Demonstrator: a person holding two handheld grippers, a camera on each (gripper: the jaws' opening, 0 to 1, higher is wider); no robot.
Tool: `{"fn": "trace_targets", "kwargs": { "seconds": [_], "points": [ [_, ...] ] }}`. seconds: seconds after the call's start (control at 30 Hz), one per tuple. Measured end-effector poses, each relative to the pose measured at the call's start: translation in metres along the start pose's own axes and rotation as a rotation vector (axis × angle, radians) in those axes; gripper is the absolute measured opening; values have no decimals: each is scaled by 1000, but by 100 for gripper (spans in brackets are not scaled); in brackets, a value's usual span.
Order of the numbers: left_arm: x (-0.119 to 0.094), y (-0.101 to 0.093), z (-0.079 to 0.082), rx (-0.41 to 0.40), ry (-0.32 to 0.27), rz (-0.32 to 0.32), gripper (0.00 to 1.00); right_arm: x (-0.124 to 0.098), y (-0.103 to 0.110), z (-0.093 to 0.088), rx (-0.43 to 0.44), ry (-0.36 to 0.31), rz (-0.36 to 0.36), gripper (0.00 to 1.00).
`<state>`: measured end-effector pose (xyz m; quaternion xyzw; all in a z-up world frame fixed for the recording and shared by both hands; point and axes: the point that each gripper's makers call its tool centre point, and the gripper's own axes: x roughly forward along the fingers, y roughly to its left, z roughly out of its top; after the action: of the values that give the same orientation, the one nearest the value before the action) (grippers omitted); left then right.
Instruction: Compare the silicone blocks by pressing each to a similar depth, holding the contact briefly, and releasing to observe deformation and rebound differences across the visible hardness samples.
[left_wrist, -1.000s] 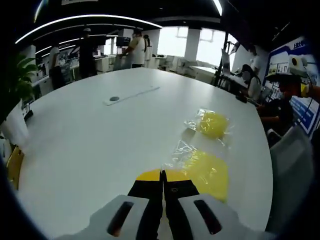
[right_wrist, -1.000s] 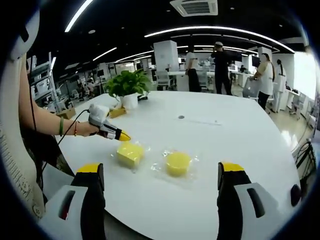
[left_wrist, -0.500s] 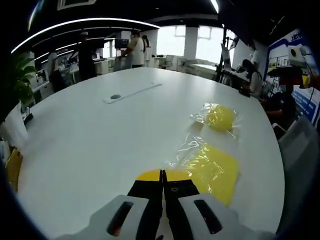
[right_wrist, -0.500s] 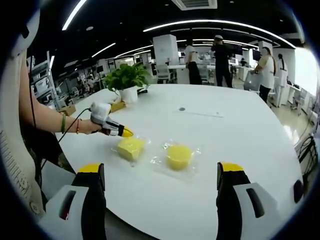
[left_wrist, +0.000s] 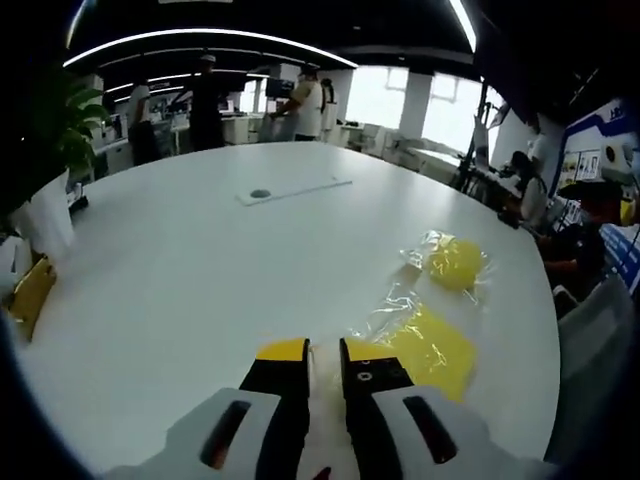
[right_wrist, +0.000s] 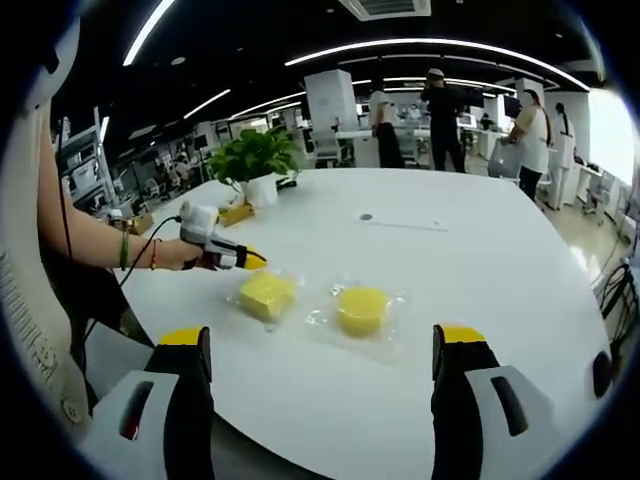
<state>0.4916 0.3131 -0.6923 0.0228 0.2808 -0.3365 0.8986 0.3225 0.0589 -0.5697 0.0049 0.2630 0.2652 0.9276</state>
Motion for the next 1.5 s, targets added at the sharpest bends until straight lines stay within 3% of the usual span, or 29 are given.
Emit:
{"fn": "trace_targets", "kwargs": {
  "seconds": [0.27, 0.37, 0.5, 0.67, 0.87, 1.0, 1.1, 1.3, 1.37, 1.5],
  "points": [
    [-37, -15, 24, -25, -41, 19, 27, -7, 14, 8, -3, -54, 58, 85],
    [-59, -33, 34, -50, -76, 9, 25, -11, 18, 10, -10, -76, 80, 85],
    [-87, -61, 38, -55, -98, 5, 34, -17, 23, 12, -21, -99, 108, 85],
    [-120, -98, 35, -67, -120, 4, 43, -27, 31, 9, -28, -124, 153, 85],
    [-158, -137, 15, -71, -122, 14, 54, -37, 47, -2, 30, -169, 227, 84],
    [-178, -149, 2, -52, -112, 41, 64, -43, 54, -9, 67, -176, 261, 84],
    [-195, -152, -1, -81, -141, 76, 64, -50, 55, -12, 82, -177, 283, 84],
    [-229, -154, 24, -182, -341, 119, 64, -67, 53, 9, 127, -264, 321, 84],
    [-235, -153, 27, -202, -370, 127, 64, -70, 52, 13, 120, -269, 316, 84],
    [-238, -150, 24, -216, -365, 154, 66, -73, 46, 13, 100, -268, 318, 83]
  ]
}}
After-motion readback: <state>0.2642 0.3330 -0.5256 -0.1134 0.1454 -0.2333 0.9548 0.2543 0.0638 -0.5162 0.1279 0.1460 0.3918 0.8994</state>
